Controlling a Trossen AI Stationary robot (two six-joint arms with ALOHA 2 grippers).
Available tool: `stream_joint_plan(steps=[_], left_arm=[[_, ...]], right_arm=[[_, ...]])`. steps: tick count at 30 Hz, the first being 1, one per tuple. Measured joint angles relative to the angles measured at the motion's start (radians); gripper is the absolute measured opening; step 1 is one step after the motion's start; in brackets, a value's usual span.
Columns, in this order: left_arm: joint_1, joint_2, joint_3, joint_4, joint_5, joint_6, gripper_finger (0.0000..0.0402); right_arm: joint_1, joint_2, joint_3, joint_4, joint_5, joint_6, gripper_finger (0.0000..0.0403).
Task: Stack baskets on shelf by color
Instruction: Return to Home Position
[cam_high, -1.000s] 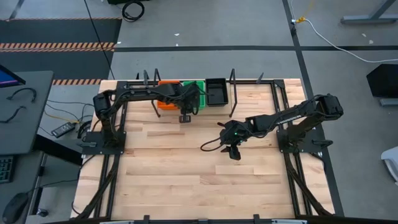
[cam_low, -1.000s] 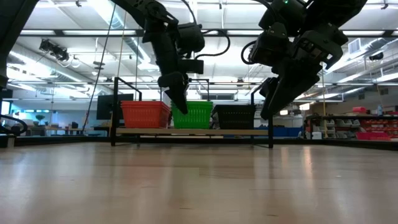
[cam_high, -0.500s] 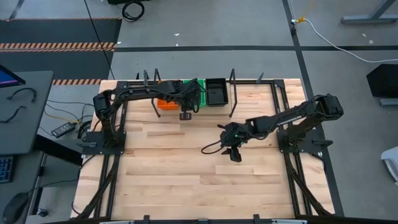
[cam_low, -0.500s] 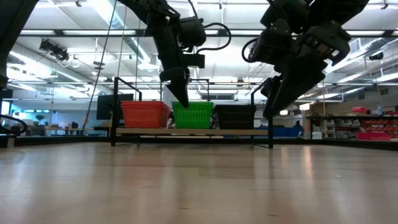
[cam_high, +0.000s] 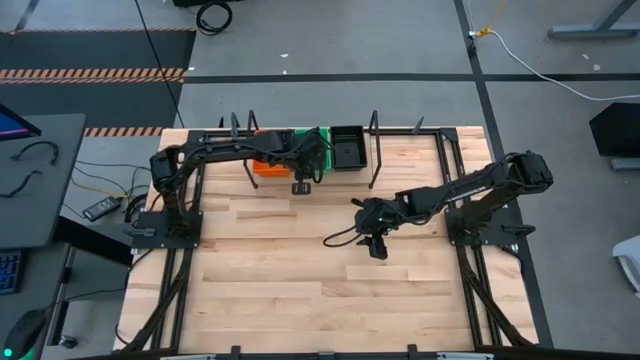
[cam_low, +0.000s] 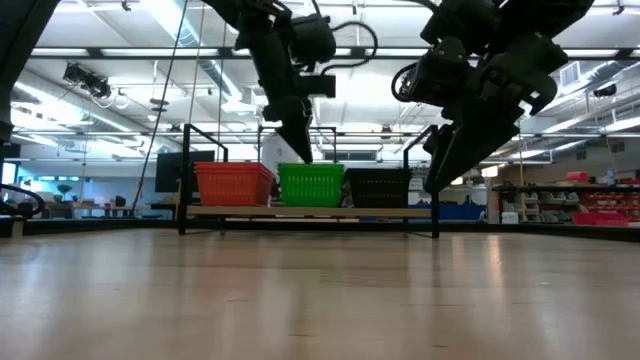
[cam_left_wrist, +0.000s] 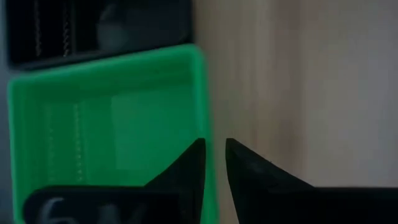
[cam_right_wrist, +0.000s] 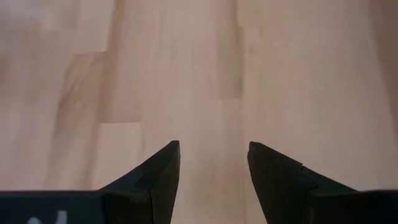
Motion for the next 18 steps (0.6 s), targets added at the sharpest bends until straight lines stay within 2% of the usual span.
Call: stream_joint_plan(steps=[4,8,13,18], left_arm=[[-0.013,-0.033,-0.005,0.058,0.077,-0.018,0.0056],[0.000,-0.104,-0.070,0.210,0.167,-0.110,0.0030],[0.002,-0.230,-0.277,0.464,0.221,-0.208,0.0006],[-0.013,-0.405,-0.575,0.815,0.281,-0.329,0.0004]], right_arm=[[-0.006,-0.011,0.000,-0.018,0.058,0.030,0.0194],[0.010,-0.072,-0.001,-0.027,0.223,0.042,0.0188],[0.017,-0.216,-0.001,-0.066,0.292,0.018,0.0169],[-0.004,-0.368,-0.037,-0.078,0.290,-0.007,0.0134]])
